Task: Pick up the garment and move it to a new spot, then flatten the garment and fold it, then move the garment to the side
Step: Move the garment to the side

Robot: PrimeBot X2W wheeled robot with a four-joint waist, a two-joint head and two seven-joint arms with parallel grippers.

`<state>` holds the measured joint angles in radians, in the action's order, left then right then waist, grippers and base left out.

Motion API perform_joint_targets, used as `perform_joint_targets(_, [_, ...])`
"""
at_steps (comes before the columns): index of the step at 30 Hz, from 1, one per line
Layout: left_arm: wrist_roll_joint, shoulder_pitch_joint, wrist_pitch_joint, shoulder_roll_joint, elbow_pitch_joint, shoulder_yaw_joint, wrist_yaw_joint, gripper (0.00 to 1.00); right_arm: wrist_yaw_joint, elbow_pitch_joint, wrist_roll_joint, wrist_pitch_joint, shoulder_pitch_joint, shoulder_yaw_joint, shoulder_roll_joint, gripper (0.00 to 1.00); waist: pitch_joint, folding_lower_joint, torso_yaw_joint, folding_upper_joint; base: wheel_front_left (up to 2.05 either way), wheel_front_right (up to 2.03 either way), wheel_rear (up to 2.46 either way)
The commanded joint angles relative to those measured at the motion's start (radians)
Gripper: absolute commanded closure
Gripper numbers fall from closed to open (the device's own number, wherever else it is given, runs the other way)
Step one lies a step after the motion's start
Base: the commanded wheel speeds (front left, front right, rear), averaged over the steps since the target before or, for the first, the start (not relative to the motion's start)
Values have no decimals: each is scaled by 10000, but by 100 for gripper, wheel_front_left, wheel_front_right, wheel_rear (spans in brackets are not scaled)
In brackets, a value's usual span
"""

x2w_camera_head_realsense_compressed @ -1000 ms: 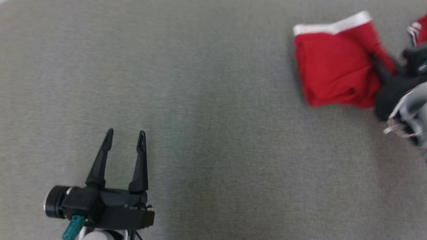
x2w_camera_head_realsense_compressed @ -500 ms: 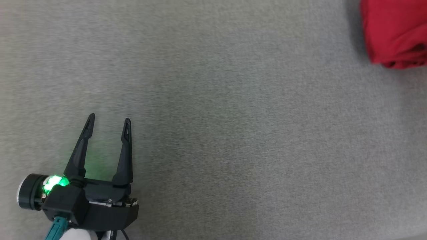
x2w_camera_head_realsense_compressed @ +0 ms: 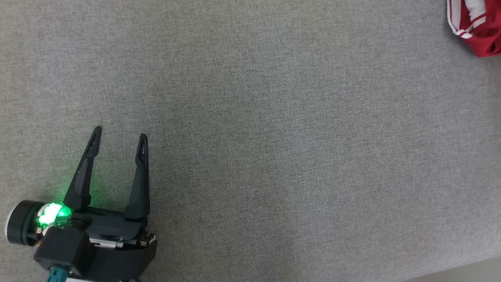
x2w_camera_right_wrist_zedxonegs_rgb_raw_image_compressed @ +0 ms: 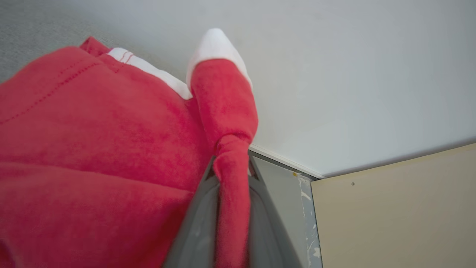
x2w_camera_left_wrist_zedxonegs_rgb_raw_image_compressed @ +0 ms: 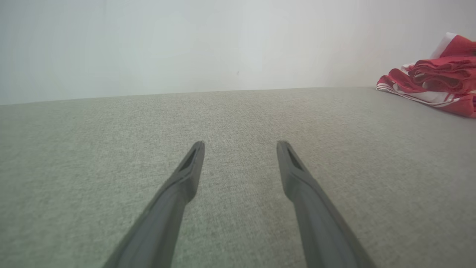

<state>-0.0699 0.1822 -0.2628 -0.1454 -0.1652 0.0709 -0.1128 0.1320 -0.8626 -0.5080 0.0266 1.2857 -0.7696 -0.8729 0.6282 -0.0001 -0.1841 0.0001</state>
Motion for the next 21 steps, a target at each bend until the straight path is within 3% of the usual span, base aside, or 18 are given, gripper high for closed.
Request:
perform_joint_targets(1, [28,-191,-24,-43,121,4,54,0,-25,-59,52,18,104,-49,-42,100,64,1,3,-1,0,0,0])
perform_joint_targets(9, [-37,-54,-14,2,178,97,65,0,-25,-976,188,208,763,-354,113,100,227,1,217,-1,0,0,0])
perform_joint_targets(10, [-50,-46,-14,-1,200,91,71,0,-25,-1102,181,226,802,-376,173,96,237,1,244,-1,0,0,0])
perform_joint_targets(13, [-91,-9,-14,13,238,79,118,0,-25,-1445,327,432,1011,-485,260,0,263,1,339,-1,0,0,0])
perform_joint_targets(21, [-188,16,-16,217,438,122,153,0,-25,-2271,171,1400,1100,156,849,0,-358,1,532,-1,0,0,0])
